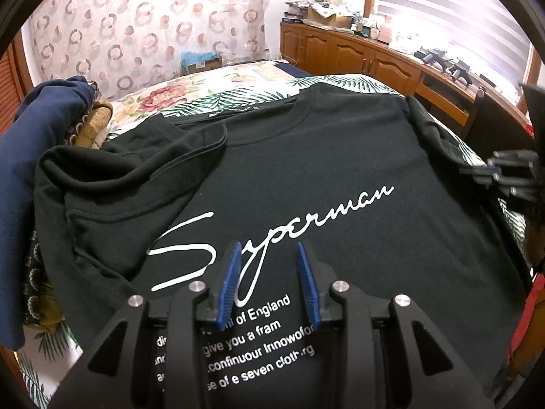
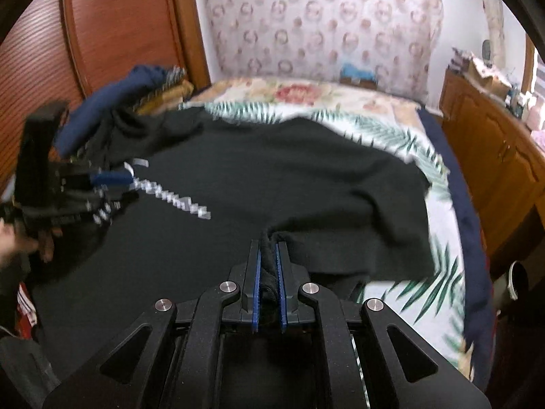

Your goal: Fold small clothes

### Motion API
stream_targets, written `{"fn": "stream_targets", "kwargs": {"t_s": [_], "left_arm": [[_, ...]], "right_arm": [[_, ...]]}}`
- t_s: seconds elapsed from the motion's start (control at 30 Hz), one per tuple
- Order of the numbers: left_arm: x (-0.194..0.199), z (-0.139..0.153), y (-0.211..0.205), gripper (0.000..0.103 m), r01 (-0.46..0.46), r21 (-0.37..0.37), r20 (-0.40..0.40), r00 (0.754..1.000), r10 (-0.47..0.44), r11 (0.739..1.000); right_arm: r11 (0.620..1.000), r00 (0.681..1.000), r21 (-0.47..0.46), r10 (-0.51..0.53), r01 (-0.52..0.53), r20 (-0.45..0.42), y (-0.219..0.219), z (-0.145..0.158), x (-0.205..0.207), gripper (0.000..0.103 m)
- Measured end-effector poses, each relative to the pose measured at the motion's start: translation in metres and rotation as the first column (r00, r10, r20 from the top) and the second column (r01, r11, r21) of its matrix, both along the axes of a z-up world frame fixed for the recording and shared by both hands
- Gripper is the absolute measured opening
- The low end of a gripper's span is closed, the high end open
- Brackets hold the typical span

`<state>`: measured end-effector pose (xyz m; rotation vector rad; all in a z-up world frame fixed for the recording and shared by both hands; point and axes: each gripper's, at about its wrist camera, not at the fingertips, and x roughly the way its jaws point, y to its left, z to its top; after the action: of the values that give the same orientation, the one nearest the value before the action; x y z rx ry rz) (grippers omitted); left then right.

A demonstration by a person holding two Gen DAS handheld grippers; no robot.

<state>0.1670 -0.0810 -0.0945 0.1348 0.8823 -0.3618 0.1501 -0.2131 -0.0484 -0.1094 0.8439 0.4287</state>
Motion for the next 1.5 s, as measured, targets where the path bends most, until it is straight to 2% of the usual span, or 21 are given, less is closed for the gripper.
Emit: {"fn": "stream_targets", "kwargs": {"t_s": [0.13,0.23,0.3,0.37,0.43,0.53,0.63,0.7,0.73,0.77,0.83,0.87,0.9,1.03,1.2,1.37,1.43,1.5], "left_arm": [[0.0,-0.001,-0.002,0.036,-0.01,0.009,0.004,1.0,0.01,1.0],[0.002,-0.001,-0.001,0.036,-0.017,0.002,0.0,1.0,0.017,1.0],[0.002,-0.001,-0.001,0.036,-0.017,-0.003,-0.002,1.0,0.017,1.0],[0.002,-0.001,0.0,0.036,-0.019,-0.021,-0.006,1.0,0.019,1.0],[0.001,0.001,0.004,0.036,-0.03,-0.034,0.001,1.0,0.03,0.999],[-0.003,0.016,0.012,0.036,-0.058,-0.06,0.055,0.997,0.061,0.997],[-0.007,0.033,0.022,0.036,-0.056,-0.086,0.098,0.993,0.065,0.995],[-0.009,0.045,0.03,0.036,-0.07,-0.076,0.13,0.988,0.079,0.995],[-0.009,0.049,0.034,0.036,-0.077,-0.07,0.139,0.987,0.086,0.995],[-0.008,0.054,0.04,0.036,-0.081,-0.068,0.145,0.985,0.09,0.994],[-0.009,0.061,0.054,0.036,-0.091,-0.083,0.155,0.982,0.103,0.992],[-0.009,0.066,0.062,0.036,-0.099,-0.091,0.163,0.98,0.113,0.991],[-0.011,0.068,0.069,0.036,-0.106,-0.091,0.168,0.978,0.121,0.99],[-0.014,0.077,0.091,0.036,-0.117,-0.103,0.19,0.972,0.135,0.988],[-0.019,0.082,0.108,0.036,-0.134,-0.124,0.198,0.968,0.157,0.983],[-0.023,0.08,0.116,0.036,-0.139,-0.135,0.189,0.968,0.163,0.981],[-0.025,0.079,0.116,0.036,-0.139,-0.139,0.184,0.969,0.164,0.98],[-0.028,0.078,0.117,0.036,-0.14,-0.139,0.185,0.969,0.165,0.98]], "right_arm": [[1.0,1.0,0.003,-0.011,0.011,-0.025,-0.006,-0.004,-0.007,0.007],[0.999,0.999,0.009,-0.036,0.036,-0.017,-0.017,0.002,-0.015,0.019],[0.998,0.998,0.017,-0.058,0.058,0.001,-0.029,0.009,-0.022,0.041],[0.995,0.995,0.022,-0.095,0.094,0.025,-0.042,0.017,-0.027,0.048],[0.991,0.99,0.027,-0.131,0.13,0.045,-0.057,0.023,-0.027,0.049],[0.982,0.981,-0.001,-0.186,0.186,0.058,-0.075,0.025,-0.016,0.049],[0.973,0.973,-0.03,-0.229,0.229,0.027,-0.087,0.014,0.008,0.049],[0.967,0.968,-0.049,-0.252,0.251,-0.008,-0.091,0.002,0.025,0.049],[0.964,0.965,-0.066,-0.261,0.259,-0.019,-0.093,-0.003,0.032,0.048],[0.96,0.962,-0.082,-0.27,0.266,-0.036,-0.093,-0.009,0.039,0.044],[0.963,0.964,-0.072,-0.263,0.26,-0.034,-0.093,-0.01,0.044,0.025],[0.97,0.969,-0.059,-0.24,0.238,-0.047,-0.09,-0.01,0.047,0.008],[0.974,0.973,-0.055,-0.224,0.221,-0.053,-0.088,-0.009,0.05,0.004],[0.989,0.989,-0.043,-0.145,0.144,-0.022,-0.065,0.007,0.058,0.002],[0.999,0.998,0.006,-0.04,0.04,0.046,-0.015,0.046,0.082,0.002],[0.998,0.998,0.068,-0.01,0.005,0.068,0.031,0.066,0.104,0.002],[0.997,0.997,0.077,-0.006,0.0,0.078,0.04,0.07,0.107,0.01],[0.997,0.997,0.073,-0.002,-0.003,0.077,0.045,0.07,0.107,0.049]]}}
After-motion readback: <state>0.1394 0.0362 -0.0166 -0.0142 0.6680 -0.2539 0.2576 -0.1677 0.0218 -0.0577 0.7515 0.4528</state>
